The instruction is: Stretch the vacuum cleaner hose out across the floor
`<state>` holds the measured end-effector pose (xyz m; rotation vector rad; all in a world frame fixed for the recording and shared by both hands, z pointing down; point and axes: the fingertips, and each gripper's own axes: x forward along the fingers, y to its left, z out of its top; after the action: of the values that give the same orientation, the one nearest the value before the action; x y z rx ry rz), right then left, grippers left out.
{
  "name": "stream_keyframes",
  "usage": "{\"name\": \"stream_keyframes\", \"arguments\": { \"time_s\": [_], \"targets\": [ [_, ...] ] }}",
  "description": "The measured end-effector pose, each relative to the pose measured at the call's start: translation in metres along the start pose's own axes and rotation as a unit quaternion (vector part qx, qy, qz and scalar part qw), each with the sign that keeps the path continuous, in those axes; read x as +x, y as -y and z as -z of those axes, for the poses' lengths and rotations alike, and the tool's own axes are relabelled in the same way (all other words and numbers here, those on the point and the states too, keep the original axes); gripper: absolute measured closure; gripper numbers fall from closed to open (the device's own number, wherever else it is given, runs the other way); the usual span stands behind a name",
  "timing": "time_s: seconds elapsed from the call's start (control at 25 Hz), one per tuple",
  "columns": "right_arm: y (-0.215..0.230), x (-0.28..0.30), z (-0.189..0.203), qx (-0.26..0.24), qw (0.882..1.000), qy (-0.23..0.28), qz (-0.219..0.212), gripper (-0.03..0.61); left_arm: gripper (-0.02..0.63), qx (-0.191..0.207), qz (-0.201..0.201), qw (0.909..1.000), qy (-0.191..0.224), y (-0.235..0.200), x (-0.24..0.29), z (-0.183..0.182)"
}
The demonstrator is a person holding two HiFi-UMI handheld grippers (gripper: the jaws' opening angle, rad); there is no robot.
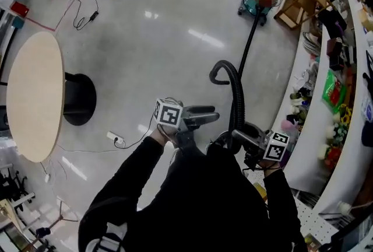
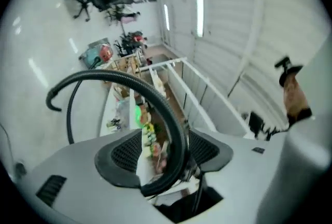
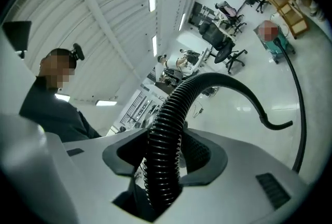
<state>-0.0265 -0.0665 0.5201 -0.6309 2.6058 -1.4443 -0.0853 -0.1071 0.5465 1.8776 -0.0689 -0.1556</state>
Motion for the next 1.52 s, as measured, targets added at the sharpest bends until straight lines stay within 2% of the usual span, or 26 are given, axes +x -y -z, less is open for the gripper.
{"name": "stream_keyframes", "arguments": {
  "time_s": [0.04, 0.12, 0.24, 0.36, 0.4, 0.48, 0.64, 0.72, 0.84, 0.96, 1.04, 1.12, 1.24, 1.32, 1.4, 1.52],
  "targets": [
    [-0.008, 0.002, 0.008, -0.017, 1.000, -0.013, -0.002, 0.373, 0.334, -0.044, 0.018, 0.9984, 0.031, 0.002, 0.001, -0.017],
    [-0.023, 0.007, 0.022, -0.050, 0.998, -0.036, -0.012, 0.373, 0.302, -0.109, 0.049, 0.9914, 0.053, 0.010, 0.013, -0.036],
    [-0.039, 0.011, 0.046, -0.100, 0.992, -0.074, -0.019, 0.373, 0.259, -0.124, 0.078, 0.9882, 0.044, 0.026, 0.040, -0.036],
    [-0.045, 0.008, 0.075, -0.153, 0.980, -0.125, -0.010, 0.373, 0.263, -0.128, 0.085, 0.9863, 0.060, 0.035, 0.052, -0.025],
    [-0.046, 0.005, 0.083, -0.159, 0.979, -0.130, -0.008, 0.373, 0.284, -0.127, 0.079, 0.9864, 0.068, 0.036, 0.053, -0.020],
    [-0.046, -0.006, 0.096, -0.160, 0.979, -0.124, -0.003, 0.373, 0.382, -0.117, 0.055, 0.9889, 0.073, 0.040, 0.057, -0.005],
    [-0.048, -0.045, 0.116, -0.160, 0.983, -0.091, 0.027, 0.362, 0.427, -0.056, -0.005, 0.9981, 0.025, 0.058, 0.071, 0.050],
    [-0.055, -0.078, 0.115, -0.137, 0.989, -0.044, 0.026, 0.321, 0.451, -0.021, -0.040, 0.9989, -0.012, 0.067, 0.080, 0.091],
    [-0.064, -0.134, 0.105, -0.083, 0.996, 0.038, 0.007, 0.319, 0.457, 0.041, -0.090, 0.9921, -0.077, 0.076, 0.096, 0.160],
    [-0.056, -0.178, 0.104, -0.023, 0.996, 0.082, -0.010, 0.319, 0.459, 0.101, -0.118, 0.9776, -0.143, 0.085, 0.112, 0.228],
    [-0.043, -0.193, 0.108, 0.020, 0.997, 0.080, -0.010, 0.319, 0.459, 0.141, -0.119, 0.9661, -0.181, 0.097, 0.125, 0.265],
    [-0.033, -0.197, 0.114, 0.067, 0.995, 0.073, -0.015, 0.319, 0.459, 0.186, -0.114, 0.9509, -0.220, 0.110, 0.132, 0.296],
    [-0.052, -0.181, 0.107, 0.122, 0.987, 0.090, -0.061, 0.316, 0.459, 0.251, -0.114, 0.9195, -0.280, 0.122, 0.128, 0.330],
    [-0.071, -0.168, 0.105, 0.150, 0.979, 0.097, -0.094, 0.273, 0.457, 0.283, -0.120, 0.8970, -0.317, 0.122, 0.121, 0.351],
    [-0.093, -0.154, 0.108, 0.155, 0.976, 0.089, -0.123, 0.242, 0.457, 0.303, -0.119, 0.8760, -0.356, 0.123, 0.112, 0.371],
    [-0.129, -0.124, 0.124, 0.131, 0.978, 0.055, -0.152, 0.233, 0.457, 0.324, -0.110, 0.8447, -0.412, 0.124, 0.087, 0.403]
  ]
}}
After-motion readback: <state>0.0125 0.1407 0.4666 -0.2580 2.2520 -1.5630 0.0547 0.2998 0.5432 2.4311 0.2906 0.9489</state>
